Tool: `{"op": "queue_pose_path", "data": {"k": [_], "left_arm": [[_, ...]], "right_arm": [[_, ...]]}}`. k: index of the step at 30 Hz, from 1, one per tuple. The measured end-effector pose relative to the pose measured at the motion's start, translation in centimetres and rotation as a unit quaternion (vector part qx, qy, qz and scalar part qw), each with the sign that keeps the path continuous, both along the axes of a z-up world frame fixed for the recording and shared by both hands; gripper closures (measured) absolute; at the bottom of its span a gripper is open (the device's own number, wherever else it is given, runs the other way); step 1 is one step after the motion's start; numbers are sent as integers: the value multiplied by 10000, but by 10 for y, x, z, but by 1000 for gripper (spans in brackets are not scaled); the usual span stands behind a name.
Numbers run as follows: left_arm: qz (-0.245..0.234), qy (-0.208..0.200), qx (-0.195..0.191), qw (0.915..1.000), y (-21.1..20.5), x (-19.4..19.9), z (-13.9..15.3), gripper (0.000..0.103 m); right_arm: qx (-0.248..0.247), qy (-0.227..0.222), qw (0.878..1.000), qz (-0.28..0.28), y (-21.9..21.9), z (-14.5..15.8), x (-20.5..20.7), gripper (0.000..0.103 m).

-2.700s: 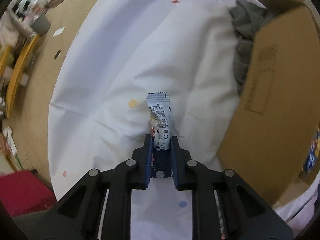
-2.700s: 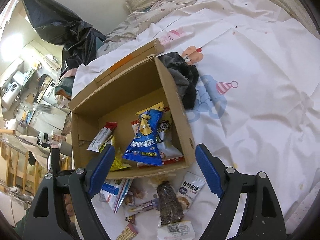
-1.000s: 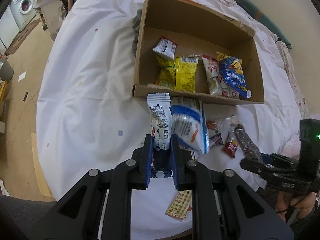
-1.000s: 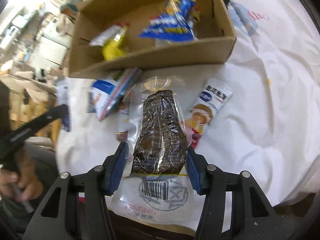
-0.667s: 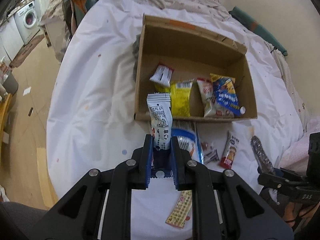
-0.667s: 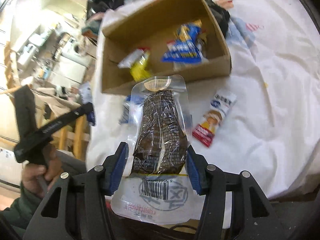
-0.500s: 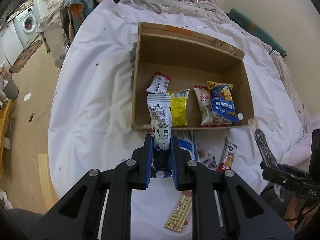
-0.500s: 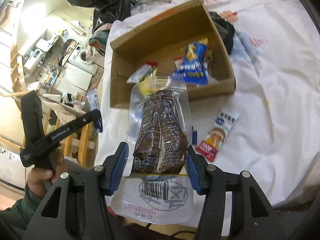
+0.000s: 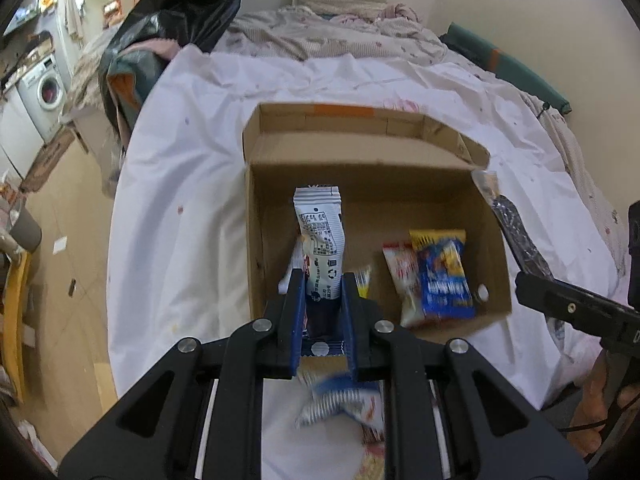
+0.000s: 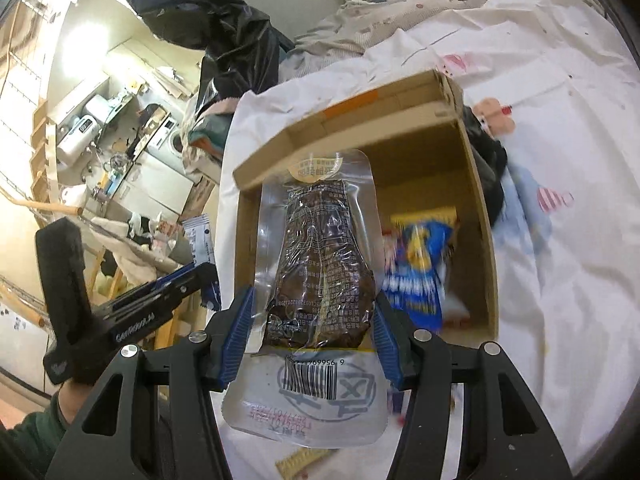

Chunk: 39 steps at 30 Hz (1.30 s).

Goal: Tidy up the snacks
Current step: 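Carry both snacks over the box and open both tools to drop them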

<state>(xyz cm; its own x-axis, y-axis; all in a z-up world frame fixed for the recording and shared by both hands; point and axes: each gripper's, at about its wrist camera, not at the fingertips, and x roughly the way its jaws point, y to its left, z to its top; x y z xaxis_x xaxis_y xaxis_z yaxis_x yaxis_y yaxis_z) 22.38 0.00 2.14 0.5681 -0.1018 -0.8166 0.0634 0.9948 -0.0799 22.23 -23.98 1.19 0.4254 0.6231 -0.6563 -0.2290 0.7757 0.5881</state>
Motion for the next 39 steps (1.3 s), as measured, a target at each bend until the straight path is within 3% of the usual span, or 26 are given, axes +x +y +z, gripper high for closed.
{"op": "queue_pose_path", "data": {"k": [4, 6, 9, 18, 22, 39], "left_arm": [[14, -144, 67, 9999, -2, 16, -14, 89], [-34, -262, -204, 9994, 0, 18, -26, 89], [-147, -305, 53, 9994, -7, 22, -38, 89], [-58, -222, 78, 9997, -8, 31, -44, 89], [2, -208, 363, 9991, -10, 31, -49, 88], [-13, -61, 226, 9997, -9, 34, -54, 87]], "right_arm": [[-145, -260, 9996, 28, 10, -10, 22, 46], [-186, -511, 9985, 96, 12, -19, 22, 46], [-174, -186, 9997, 18, 15, -38, 27, 46], [-392, -11, 9992, -82, 22, -53, 41, 45], [-423, 100, 9990, -123, 23, -58, 43, 44], [-786, 73, 9965, -268, 30, -63, 45, 37]]}}
